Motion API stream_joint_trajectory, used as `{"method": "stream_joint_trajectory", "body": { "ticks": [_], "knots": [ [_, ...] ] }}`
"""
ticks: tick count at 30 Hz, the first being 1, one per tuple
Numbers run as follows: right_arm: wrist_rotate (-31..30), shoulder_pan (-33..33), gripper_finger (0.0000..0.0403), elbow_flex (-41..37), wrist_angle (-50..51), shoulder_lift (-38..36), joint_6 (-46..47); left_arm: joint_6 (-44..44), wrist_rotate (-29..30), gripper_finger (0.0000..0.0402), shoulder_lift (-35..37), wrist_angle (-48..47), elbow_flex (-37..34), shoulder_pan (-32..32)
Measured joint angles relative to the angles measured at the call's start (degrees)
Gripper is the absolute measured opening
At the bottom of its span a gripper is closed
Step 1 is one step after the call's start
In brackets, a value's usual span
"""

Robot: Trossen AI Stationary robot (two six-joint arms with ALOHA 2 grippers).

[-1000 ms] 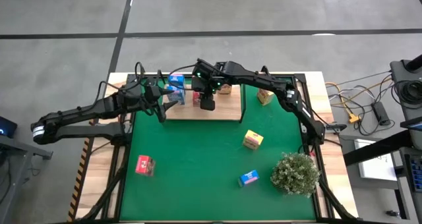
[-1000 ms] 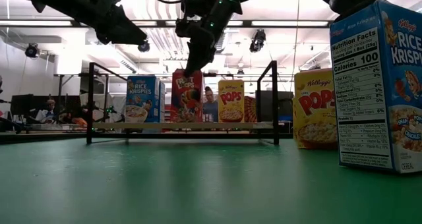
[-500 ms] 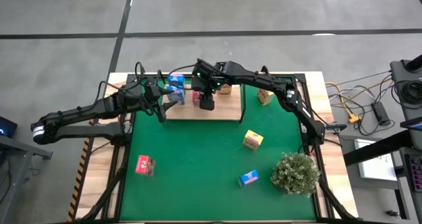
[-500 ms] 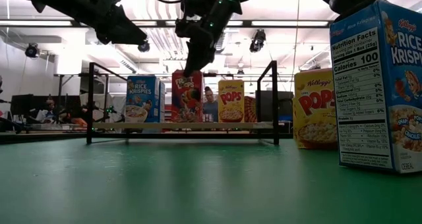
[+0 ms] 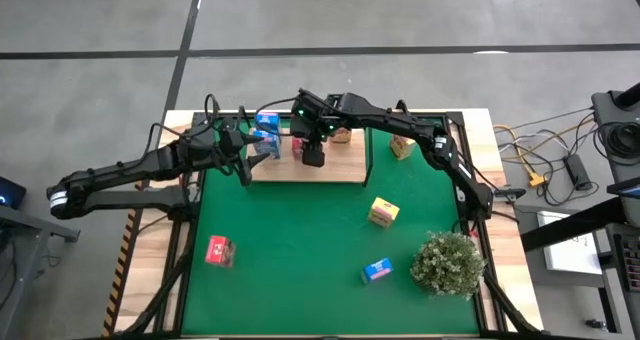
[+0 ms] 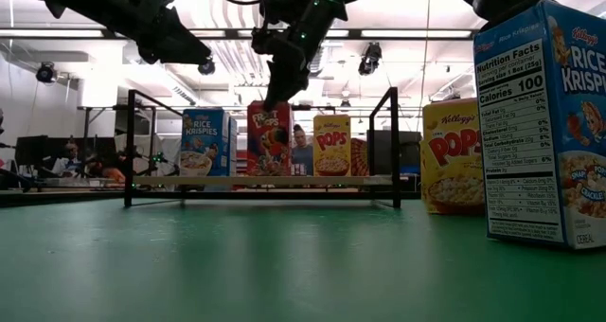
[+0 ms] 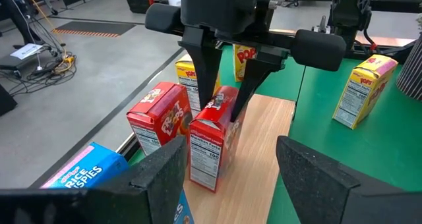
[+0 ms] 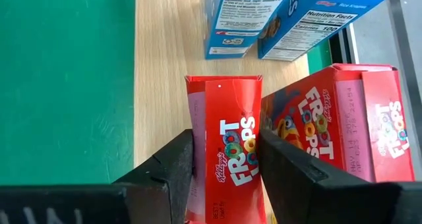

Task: Stack cereal on shelf
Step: Put the top red cereal box on the shelf aligned with the other red cereal box

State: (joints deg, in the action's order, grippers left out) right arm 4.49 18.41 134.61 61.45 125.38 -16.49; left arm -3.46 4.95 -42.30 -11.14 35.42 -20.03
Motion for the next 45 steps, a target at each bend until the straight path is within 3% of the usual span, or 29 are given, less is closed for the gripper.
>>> {"method": "stream_joint_trajectory", "body": {
  "ticks": [11,20,37,45],
  "knots": [
    [0.0,0.0,0.0220,0.0,0.0,0.0,1.2,0.0,0.0,0.0217,0.0,0.0,0.0,0.0],
    [0.0,0.0,0.0236,0.3,0.0,-1.0,2.0,0.3,0.0,0.0217,0.0,0.0,0.0,0.0],
    [0.0,-1.1,0.0192,0.4,3.5,-7.2,7.2,0.6,0.0,0.0217,0.0,-0.1,0.0,0.0],
    [-0.5,-0.2,0.0100,0.0,10.2,-5.7,8.0,0.6,0.0,0.0217,0.0,-0.3,0.0,0.0]
  ]
}}
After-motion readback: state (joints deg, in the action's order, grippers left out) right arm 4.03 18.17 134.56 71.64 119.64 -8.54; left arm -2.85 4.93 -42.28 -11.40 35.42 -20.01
